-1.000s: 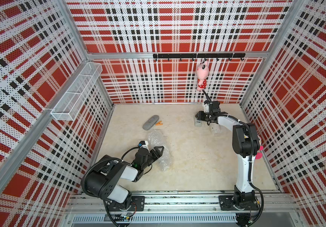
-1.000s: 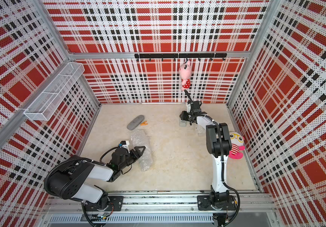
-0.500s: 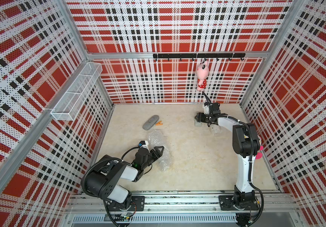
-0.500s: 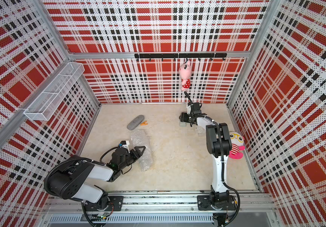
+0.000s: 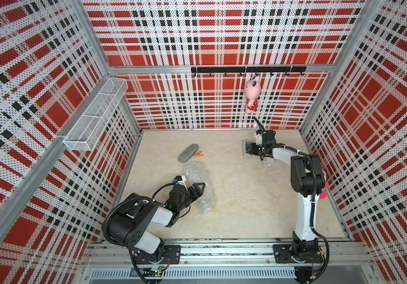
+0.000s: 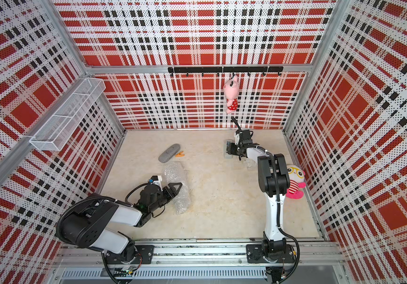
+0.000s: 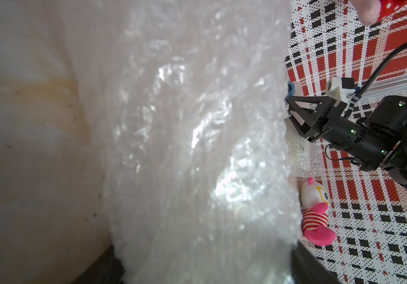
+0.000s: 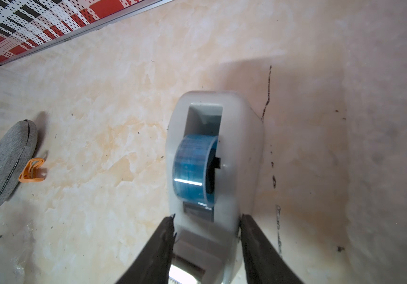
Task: Wrap vases in bubble wrap
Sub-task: Tear off the tape using the Tape Cutter.
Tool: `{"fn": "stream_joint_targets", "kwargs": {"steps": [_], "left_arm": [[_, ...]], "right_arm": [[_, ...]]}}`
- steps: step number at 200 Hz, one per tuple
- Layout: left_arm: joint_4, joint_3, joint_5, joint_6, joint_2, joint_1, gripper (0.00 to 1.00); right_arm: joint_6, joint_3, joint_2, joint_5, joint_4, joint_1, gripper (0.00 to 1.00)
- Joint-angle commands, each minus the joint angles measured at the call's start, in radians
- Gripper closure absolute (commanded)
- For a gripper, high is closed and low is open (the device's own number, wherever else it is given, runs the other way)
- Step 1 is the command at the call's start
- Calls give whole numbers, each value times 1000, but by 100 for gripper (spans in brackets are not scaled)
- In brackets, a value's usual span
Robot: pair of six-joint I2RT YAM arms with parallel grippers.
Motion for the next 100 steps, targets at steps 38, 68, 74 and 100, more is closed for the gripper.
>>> {"fn": "stream_joint_targets", "kwargs": {"steps": [38,68,74,100], "left_arm": [[-113,2,10,21,48,-24,55],[-112,9,6,20,56,-30,54],[-112,9,6,19,59,-32,54],[-112,12,4,19,62,-33,55]], "right_arm": [[-29,-31,-84,31,-6,6,49],[-30,-40,-102,24,-1,6,49],[-30,-40,-101,17,1,6,49],[-26,-30,-81,-12,2,6,51]]}}
